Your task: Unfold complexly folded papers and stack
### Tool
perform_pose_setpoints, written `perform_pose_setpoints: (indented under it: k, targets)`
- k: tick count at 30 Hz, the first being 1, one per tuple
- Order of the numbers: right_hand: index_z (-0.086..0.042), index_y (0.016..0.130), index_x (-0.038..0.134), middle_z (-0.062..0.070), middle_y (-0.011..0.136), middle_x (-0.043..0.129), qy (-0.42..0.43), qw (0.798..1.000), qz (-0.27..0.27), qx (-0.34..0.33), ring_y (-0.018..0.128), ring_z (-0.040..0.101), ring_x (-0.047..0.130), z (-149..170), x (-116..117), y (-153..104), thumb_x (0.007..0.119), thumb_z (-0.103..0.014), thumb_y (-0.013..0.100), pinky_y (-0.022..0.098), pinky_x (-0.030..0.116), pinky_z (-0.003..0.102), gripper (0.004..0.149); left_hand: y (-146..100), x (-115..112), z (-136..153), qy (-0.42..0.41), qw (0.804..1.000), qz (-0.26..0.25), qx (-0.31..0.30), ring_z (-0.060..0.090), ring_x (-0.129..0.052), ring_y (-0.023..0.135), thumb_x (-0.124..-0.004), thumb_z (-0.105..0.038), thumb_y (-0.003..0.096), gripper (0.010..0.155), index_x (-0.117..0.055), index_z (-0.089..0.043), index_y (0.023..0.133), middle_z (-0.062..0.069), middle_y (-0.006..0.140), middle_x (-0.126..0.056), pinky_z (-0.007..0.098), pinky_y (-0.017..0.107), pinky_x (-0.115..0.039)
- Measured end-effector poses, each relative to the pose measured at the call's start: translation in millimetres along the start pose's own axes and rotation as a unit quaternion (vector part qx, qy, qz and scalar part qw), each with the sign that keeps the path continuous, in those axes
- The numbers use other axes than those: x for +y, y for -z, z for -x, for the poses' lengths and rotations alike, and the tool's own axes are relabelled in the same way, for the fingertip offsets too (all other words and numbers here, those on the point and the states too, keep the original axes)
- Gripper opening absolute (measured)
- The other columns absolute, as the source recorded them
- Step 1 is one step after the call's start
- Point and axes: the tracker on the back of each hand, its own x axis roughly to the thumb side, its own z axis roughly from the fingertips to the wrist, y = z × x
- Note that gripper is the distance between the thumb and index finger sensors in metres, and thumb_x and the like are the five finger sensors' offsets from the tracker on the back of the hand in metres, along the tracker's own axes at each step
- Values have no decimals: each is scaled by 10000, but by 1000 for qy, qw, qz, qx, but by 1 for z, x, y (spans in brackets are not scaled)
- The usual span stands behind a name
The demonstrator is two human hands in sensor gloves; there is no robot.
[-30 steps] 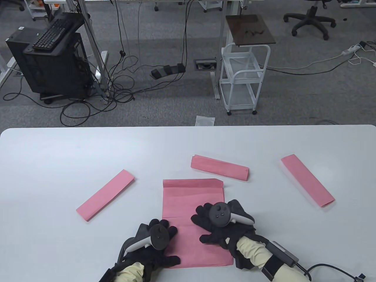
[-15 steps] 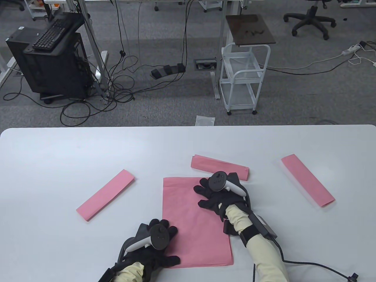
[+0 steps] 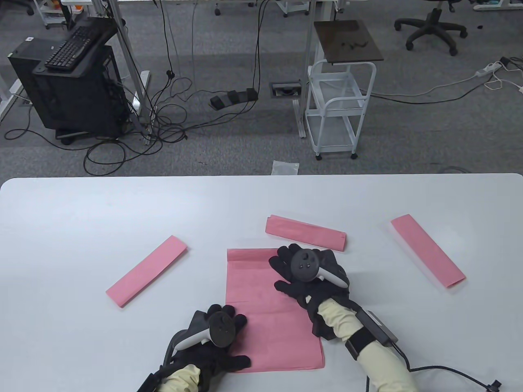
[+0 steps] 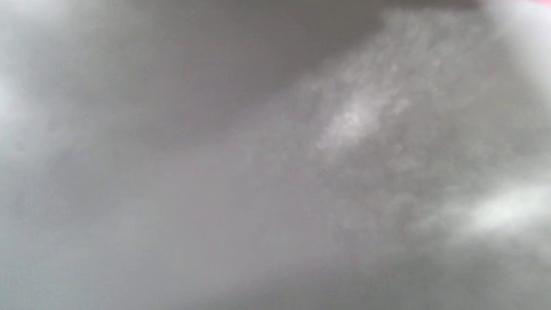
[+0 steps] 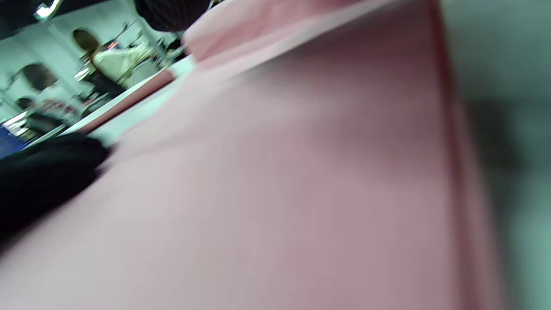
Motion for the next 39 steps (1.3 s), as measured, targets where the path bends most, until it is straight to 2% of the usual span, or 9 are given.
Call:
perform_pose_setpoints:
  k: [4, 7, 10, 17, 19, 23, 27, 30, 39]
  targets:
    - [-432, 1074, 215, -167, 1158, -5, -48, 995, -88, -28, 1028, 114, -123, 0, 29, -47, 639, -548, 500, 672, -121, 507, 723, 0, 0, 0, 0, 1000, 0, 0, 229, 362, 911, -558, -739, 440, 954, 171, -429, 972, -125, 975, 362, 510, 599, 209]
    - [-427, 1069, 162, -146, 1150, -39, -51, 992, -118, -16, 1020, 134, -139, 9, 47, -63, 649, -573, 486, 658, -136, 516, 774, 0, 0, 0, 0, 1000, 0, 0, 229, 361, 911, -559, -739, 438, 954, 169, -429, 972, -126, 974, 361, 510, 598, 209]
    - [-424, 1066, 156, -144, 1142, -33, -25, 990, -137, 7, 1022, 137, -120, 23, 61, -63, 663, -566, 483, 655, -138, 513, 785, 0, 0, 0, 0, 1000, 0, 0, 230, 359, 912, -561, -739, 438, 954, 166, -430, 973, -125, 976, 358, 511, 599, 207]
    - [-427, 1061, 160, -153, 1138, -37, -25, 991, -130, -2, 1019, 135, -120, 22, 60, -64, 659, -569, 482, 661, -121, 521, 778, -4, 8, -7, -3, 1000, -26, 2, 291, 247, 974, -608, -678, 486, 904, 55, -387, 1027, -72, 1045, 253, 556, 645, 120]
    - [-439, 1057, 150, -174, 1129, -55, -15, 991, -136, -2, 1011, 115, -140, 23, 61, -63, 658, -570, 483, 660, -126, 517, 778, -6, 12, -23, 29, 999, -40, 1, 359, 188, 993, -573, -633, 542, 842, 6, -322, 1070, 4, 1075, 212, 573, 655, 87]
    - [-438, 1056, 149, -172, 1129, -54, -15, 991, -134, 0, 1011, 117, -140, 24, 61, -63, 657, -570, 483, 662, -124, 518, 777, 2, 7, -62, 51, 997, -32, -56, 339, 194, 995, -553, -595, 566, 788, -38, -313, 1091, -20, 1081, 204, 570, 657, 88]
    - [-438, 1056, 146, -175, 1127, -59, -14, 991, -135, 0, 1009, 114, -144, 24, 62, -63, 656, -571, 483, 661, -125, 517, 779, 16, -1, -83, 52, 997, -22, -59, 325, 189, 1000, -552, -572, 564, 783, -3, -322, 1063, -28, 1088, 180, 566, 659, 90]
    - [-438, 1057, 141, -175, 1127, -64, -13, 991, -136, 0, 1008, 113, -149, 24, 62, -63, 653, -572, 485, 661, -127, 517, 779, 14, 2, -72, 68, 997, -13, -44, 267, 198, 1012, -539, -609, 544, 789, 25, -370, 1041, -108, 1075, 190, 566, 656, 101]
    - [-443, 1055, 137, -181, 1124, -69, -13, 990, -138, 1, 1006, 108, -153, 25, 62, -63, 650, -574, 485, 658, -137, 514, 777, -20, 6, 16, -4, 999, -2, 37, 233, 241, 992, -582, -615, 511, 812, 40, -450, 1005, -209, 1044, 212, 561, 656, 113]
